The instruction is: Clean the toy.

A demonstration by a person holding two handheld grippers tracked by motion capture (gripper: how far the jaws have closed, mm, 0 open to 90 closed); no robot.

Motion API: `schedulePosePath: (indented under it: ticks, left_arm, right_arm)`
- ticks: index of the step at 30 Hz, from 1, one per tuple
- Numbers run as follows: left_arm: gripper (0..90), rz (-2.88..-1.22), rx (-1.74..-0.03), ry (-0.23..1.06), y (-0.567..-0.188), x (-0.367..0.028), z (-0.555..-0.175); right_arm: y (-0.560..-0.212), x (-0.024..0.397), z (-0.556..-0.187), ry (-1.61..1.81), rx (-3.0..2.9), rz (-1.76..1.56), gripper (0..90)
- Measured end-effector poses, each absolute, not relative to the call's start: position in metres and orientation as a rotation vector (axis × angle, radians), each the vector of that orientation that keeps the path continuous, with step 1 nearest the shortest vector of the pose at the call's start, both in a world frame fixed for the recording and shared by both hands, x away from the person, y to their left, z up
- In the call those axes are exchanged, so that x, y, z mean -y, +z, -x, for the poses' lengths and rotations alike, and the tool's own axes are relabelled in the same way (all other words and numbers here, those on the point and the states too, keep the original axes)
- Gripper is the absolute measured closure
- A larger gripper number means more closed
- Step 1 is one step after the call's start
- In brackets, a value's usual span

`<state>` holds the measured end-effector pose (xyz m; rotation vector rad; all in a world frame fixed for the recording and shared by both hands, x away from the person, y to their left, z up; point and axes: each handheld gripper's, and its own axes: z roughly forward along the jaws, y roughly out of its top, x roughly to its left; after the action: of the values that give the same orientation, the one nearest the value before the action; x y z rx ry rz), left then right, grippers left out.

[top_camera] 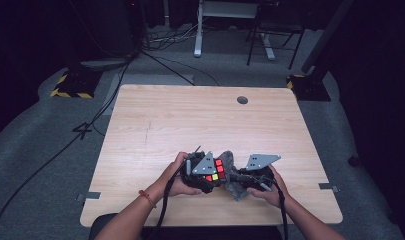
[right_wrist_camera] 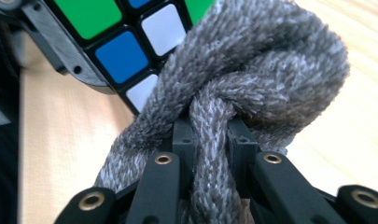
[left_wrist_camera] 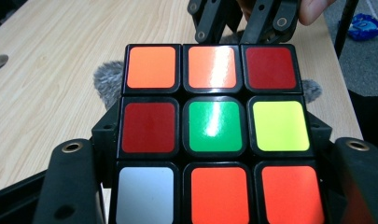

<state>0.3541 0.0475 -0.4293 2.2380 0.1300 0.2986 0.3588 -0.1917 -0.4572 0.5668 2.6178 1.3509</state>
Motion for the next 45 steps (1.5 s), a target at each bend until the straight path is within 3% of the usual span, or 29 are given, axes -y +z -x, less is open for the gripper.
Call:
schedulePosePath:
  ticks: [11, 17, 24, 31, 39, 45]
  left_arm:
    - [32.8, -2.418, -0.097, 0.370, -0.448, -0.032, -0.353]
    - [33.1, -2.403, -0.126, 0.380, -0.445, -0.034, -0.355]
    - [33.2, -2.274, -0.133, 0.355, -0.430, -0.047, -0.354]
    - [33.1, -2.168, -0.114, 0.308, -0.422, -0.054, -0.352]
    - [32.8, -2.296, -0.091, 0.372, -0.436, -0.041, -0.350]
    - [33.1, -2.301, -0.114, 0.373, -0.437, -0.041, -0.352]
  right_arm:
    - [-0.441, 0.190, -0.344, 1.465, -2.568, -0.434, 78.1]
    - [-0.440, 0.186, -0.344, 1.448, -2.542, -0.435, 77.9]
    - [-0.454, 0.198, -0.360, 1.373, -2.590, -0.569, 77.9]
    - [-0.449, 0.204, -0.358, 1.593, -2.583, -0.559, 77.9]
    - [-0.442, 0.207, -0.354, 1.668, -2.535, -0.527, 78.0]
    - [-0.437, 0.203, -0.350, 1.633, -2.507, -0.494, 77.9]
